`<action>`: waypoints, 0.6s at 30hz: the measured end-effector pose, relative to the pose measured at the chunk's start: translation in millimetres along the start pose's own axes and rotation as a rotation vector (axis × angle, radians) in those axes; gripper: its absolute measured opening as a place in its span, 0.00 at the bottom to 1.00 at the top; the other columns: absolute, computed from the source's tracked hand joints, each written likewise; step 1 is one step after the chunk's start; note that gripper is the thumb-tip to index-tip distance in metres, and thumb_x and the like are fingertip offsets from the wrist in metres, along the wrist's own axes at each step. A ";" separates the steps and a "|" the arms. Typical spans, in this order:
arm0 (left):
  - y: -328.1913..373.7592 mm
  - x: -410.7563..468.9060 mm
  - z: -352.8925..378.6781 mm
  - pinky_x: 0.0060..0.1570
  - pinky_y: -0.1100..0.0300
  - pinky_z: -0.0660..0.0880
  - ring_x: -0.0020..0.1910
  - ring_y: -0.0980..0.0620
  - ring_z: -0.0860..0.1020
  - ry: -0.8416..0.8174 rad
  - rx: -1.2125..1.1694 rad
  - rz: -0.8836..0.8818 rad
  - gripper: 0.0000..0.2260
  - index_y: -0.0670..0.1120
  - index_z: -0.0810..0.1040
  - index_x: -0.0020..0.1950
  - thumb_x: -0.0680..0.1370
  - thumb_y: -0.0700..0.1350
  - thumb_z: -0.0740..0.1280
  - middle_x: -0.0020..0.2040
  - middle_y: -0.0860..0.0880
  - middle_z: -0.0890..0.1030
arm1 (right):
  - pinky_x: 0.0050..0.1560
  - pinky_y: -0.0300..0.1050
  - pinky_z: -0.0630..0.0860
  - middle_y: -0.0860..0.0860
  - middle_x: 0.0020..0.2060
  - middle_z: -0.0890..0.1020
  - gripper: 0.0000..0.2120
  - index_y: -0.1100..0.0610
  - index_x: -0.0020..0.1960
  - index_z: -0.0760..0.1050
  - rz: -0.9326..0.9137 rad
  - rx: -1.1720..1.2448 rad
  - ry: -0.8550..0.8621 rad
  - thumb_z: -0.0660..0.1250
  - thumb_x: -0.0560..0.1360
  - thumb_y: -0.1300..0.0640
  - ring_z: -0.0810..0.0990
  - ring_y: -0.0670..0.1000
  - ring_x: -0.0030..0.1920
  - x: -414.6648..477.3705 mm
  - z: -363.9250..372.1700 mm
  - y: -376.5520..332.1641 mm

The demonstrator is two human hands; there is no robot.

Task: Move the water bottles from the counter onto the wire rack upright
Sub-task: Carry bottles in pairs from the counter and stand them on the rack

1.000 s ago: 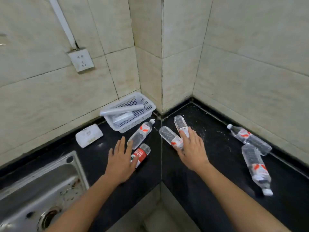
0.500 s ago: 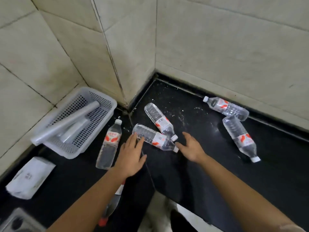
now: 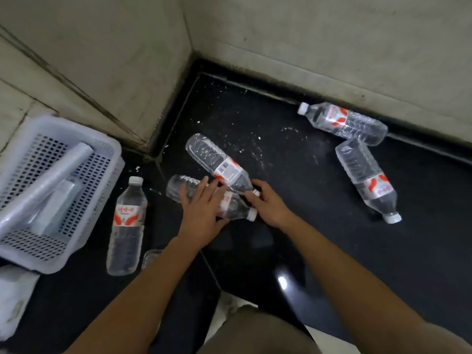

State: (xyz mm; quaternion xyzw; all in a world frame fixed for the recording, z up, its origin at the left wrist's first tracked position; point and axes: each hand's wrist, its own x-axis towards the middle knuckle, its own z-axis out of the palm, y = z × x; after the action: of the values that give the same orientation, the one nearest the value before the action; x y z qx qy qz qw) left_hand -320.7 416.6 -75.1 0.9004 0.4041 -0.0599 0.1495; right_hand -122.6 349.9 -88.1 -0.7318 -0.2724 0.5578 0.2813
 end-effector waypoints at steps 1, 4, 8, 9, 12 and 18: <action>-1.9 4.9 1.4 0.71 0.30 0.49 0.74 0.39 0.69 0.017 0.006 0.004 0.39 0.48 0.75 0.70 0.62 0.55 0.82 0.70 0.45 0.76 | 0.63 0.46 0.75 0.49 0.62 0.79 0.24 0.50 0.75 0.66 -0.017 0.009 0.036 0.66 0.81 0.47 0.78 0.48 0.59 -2.1 -6.4 3.7; -1.0 14.1 0.8 0.65 0.24 0.57 0.66 0.38 0.73 -0.015 0.008 -0.012 0.40 0.51 0.77 0.67 0.57 0.55 0.84 0.61 0.45 0.77 | 0.51 0.47 0.76 0.46 0.46 0.81 0.09 0.44 0.60 0.74 -0.006 0.166 0.172 0.66 0.80 0.46 0.79 0.46 0.45 -12.1 -31.8 6.3; 5.3 12.3 -1.2 0.65 0.24 0.51 0.64 0.41 0.70 -0.047 -0.073 -0.076 0.35 0.54 0.78 0.65 0.59 0.53 0.83 0.59 0.46 0.73 | 0.47 0.44 0.73 0.44 0.39 0.81 0.05 0.48 0.46 0.78 -0.013 0.291 0.439 0.67 0.77 0.47 0.78 0.44 0.42 -35.3 -67.4 -12.1; 5.3 9.2 0.2 0.66 0.23 0.51 0.63 0.43 0.69 -0.014 -0.112 -0.084 0.33 0.54 0.78 0.62 0.58 0.52 0.83 0.58 0.47 0.72 | 0.48 0.43 0.73 0.43 0.39 0.81 0.05 0.49 0.45 0.78 -0.049 0.280 0.494 0.68 0.75 0.48 0.79 0.44 0.43 -42.1 -74.6 -19.2; 7.2 -1.3 -1.1 0.67 0.23 0.51 0.63 0.42 0.69 0.084 -0.280 -0.125 0.33 0.54 0.78 0.60 0.58 0.53 0.84 0.58 0.47 0.72 | 0.46 0.43 0.76 0.44 0.37 0.83 0.07 0.52 0.41 0.79 -0.178 0.194 0.589 0.71 0.69 0.49 0.81 0.45 0.41 -65.5 -89.0 -48.2; 11.1 -23.1 -41.4 0.60 0.51 0.73 0.58 0.46 0.76 0.341 -0.744 -0.250 0.35 0.49 0.78 0.63 0.58 0.49 0.86 0.58 0.51 0.74 | 0.40 0.45 0.78 0.46 0.33 0.83 0.18 0.51 0.36 0.77 -0.244 -0.140 0.590 0.70 0.56 0.39 0.81 0.46 0.37 -103.3 -78.0 -84.8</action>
State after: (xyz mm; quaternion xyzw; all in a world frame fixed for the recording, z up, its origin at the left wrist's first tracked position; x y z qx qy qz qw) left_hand -328.3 406.4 -28.1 0.7264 0.5231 0.2218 0.3867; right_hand -77.8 326.7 58.1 -0.8414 -0.3024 0.2636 0.3620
